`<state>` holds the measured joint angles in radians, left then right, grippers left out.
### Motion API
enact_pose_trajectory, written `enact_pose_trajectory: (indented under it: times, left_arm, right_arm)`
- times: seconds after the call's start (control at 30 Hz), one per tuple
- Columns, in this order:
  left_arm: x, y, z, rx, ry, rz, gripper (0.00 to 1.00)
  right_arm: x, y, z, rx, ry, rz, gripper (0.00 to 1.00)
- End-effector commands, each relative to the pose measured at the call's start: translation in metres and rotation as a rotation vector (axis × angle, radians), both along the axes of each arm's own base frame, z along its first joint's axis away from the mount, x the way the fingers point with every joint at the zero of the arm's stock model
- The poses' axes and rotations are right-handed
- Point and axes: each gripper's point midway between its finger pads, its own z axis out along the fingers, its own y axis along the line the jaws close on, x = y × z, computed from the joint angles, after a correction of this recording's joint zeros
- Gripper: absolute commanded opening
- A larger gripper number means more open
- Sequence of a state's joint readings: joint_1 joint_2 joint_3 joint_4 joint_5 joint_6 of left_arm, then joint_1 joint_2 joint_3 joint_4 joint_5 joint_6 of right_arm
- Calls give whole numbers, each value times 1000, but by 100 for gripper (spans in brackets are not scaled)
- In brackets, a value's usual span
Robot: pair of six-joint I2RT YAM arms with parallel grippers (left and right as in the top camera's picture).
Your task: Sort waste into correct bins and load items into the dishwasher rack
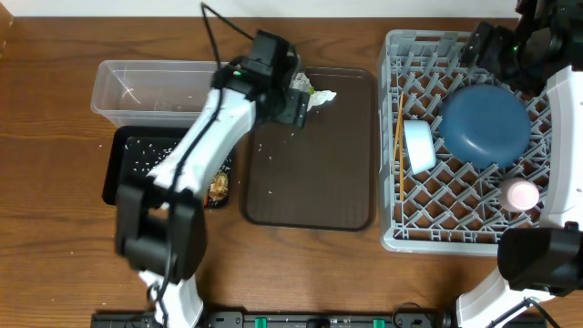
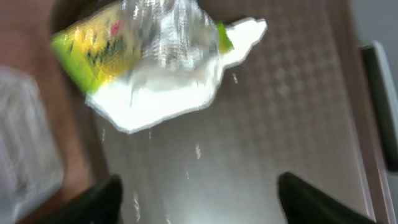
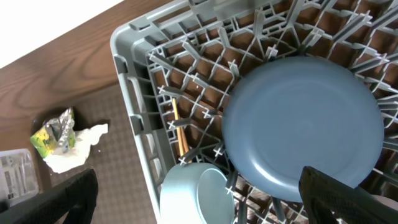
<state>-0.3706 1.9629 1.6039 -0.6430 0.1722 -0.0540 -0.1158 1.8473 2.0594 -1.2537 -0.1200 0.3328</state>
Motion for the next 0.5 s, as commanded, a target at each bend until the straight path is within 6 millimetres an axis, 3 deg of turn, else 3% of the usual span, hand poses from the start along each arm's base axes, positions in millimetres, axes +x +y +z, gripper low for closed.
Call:
enact_pose_trajectory:
  times: [0.0,0.2,0.37,0.43,0.47]
  left_arm:
    - [17,0,-29,22,-4,14,77]
    - [40,-9,-73,14,-23,15,76]
    - [41,-9,-97,27,-1,16,76]
    - [42,-9,-105,29,5,16,72]
    - [42,-8,-110,35,10,19,64]
  right_arm:
    - [0,0,-2,13,7,-9,99]
    - [-9,1,-7,17,48,-9,99]
    - [-18,2,-11,21,90,-10,99]
    - [-22,1,-13,16,106,-13,99]
    - [-23,1,-14,15,113,-14,99]
